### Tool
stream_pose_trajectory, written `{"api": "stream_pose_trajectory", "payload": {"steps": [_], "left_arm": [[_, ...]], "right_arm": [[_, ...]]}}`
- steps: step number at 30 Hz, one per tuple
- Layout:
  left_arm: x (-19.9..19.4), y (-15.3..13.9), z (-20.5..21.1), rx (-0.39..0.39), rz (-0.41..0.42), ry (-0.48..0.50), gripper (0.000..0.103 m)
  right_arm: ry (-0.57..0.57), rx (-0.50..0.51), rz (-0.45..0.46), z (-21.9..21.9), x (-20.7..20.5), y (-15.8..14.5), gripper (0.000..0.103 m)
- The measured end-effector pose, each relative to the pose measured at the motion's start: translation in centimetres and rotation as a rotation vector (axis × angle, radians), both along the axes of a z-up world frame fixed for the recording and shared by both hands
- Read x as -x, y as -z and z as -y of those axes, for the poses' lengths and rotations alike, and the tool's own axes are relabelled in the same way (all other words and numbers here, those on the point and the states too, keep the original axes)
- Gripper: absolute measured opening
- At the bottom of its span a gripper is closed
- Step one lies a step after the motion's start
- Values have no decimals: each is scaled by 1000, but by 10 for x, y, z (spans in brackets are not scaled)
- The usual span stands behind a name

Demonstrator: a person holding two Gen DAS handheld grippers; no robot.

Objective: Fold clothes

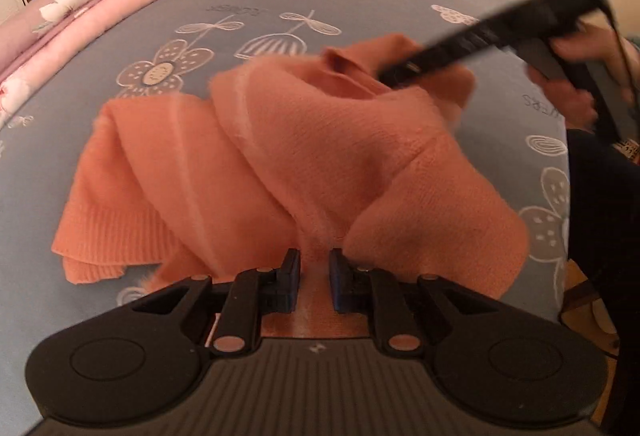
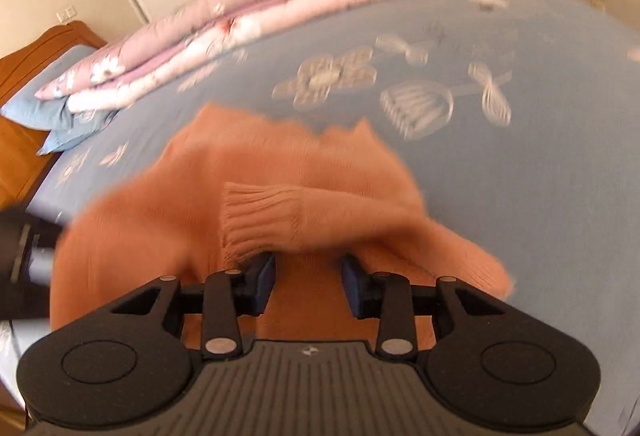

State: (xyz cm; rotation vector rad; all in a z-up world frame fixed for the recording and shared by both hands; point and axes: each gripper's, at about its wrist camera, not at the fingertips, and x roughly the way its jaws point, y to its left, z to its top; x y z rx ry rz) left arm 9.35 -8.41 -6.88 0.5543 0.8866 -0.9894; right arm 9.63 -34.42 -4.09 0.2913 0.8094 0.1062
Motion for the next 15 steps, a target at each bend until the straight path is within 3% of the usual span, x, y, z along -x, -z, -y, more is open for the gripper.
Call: {"api": "stream_pose_trajectory", "payload": {"steps": [3, 6, 10, 12, 15], "left_arm": [[20, 7, 21, -1, -3, 25, 13], [36, 13, 43, -31, 36, 42, 13], [33, 4, 34, 20, 28, -35, 14], [27, -3, 20, 52, 26, -90, 19], [23, -16, 1, 94, 38, -169, 30]], "right_arm": [[23, 37, 23, 9, -44, -6, 51], [28, 22, -3, 21, -63, -11, 51], [18, -4, 67, 27, -11, -29, 53], [5, -115, 46, 35, 28, -27, 60], [-16, -337, -52, 37, 74, -1, 62]]}}
